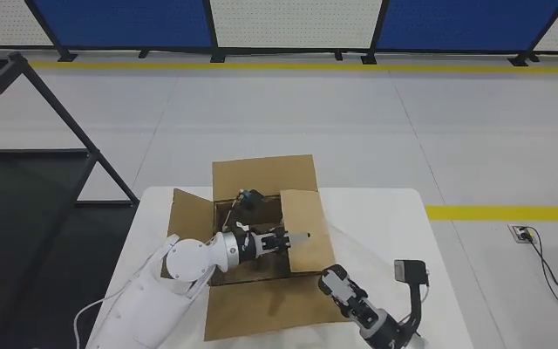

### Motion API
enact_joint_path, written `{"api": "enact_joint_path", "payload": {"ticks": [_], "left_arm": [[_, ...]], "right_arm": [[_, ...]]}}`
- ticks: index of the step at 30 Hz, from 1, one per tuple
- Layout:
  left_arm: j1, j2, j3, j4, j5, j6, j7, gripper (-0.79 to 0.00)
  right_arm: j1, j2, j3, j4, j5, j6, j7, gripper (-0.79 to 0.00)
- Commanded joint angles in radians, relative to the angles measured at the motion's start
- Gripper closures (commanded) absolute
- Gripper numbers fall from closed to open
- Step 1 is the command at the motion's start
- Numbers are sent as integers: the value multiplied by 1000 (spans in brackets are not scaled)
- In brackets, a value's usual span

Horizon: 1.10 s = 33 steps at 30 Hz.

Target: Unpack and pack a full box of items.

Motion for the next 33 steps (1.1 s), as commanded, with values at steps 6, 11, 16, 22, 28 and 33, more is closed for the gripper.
{"api": "enact_joint_path", "payload": {"ticks": [6,11,16,22,28,33], "left_arm": [[-23,-13,-2,-52,-18,1,11,-785],[-45,-25,10,-75,-14,19,27,-785],[-83,-44,35,-58,-19,33,48,-785],[-131,-73,78,-12,-27,40,69,-785],[-174,-101,103,44,-53,25,75,-785],[-193,-115,110,68,-60,20,69,-785]], "right_arm": [[39,10,-42,-5,-65,36,17,-785],[65,15,-71,-3,-92,59,8,-785],[96,19,-104,13,-136,66,-4,-785],[126,23,-154,33,-190,78,-34,-785],[132,26,-168,47,-246,132,-98,-785],[133,29,-155,71,-249,151,-130,-785]]}}
